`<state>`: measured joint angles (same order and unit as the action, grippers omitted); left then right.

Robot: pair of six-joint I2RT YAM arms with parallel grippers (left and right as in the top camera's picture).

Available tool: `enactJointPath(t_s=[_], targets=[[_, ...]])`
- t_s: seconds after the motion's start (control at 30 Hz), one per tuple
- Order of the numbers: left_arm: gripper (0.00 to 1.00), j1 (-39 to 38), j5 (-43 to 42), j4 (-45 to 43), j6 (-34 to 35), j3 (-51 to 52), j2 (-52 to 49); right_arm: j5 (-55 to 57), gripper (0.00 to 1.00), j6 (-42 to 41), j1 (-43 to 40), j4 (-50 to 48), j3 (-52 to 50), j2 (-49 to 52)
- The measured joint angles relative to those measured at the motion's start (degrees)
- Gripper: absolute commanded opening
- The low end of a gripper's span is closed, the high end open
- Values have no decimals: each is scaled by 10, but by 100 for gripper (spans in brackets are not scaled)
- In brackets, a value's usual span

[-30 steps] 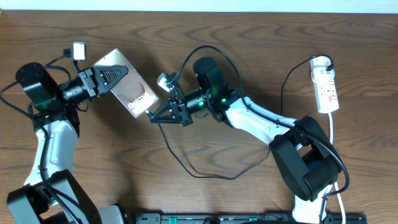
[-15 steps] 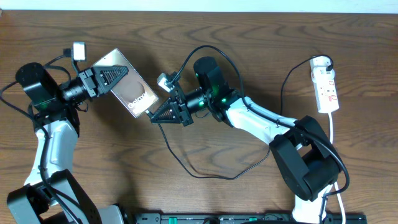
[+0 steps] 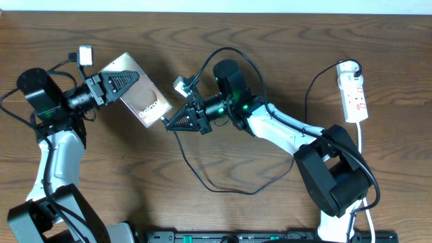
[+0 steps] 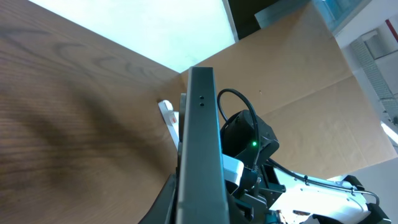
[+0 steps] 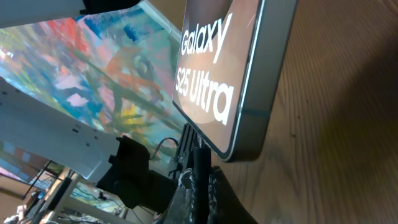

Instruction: Plug charger to phone and switch on socket

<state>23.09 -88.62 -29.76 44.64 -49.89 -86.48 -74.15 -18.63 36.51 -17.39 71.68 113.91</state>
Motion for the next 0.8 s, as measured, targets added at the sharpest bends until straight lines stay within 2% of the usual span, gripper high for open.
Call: enactJointPath(t_s=[0.8], targets=[[8,-7,4,0,-10,0,0,-1,1,-5,0,3,0,0]])
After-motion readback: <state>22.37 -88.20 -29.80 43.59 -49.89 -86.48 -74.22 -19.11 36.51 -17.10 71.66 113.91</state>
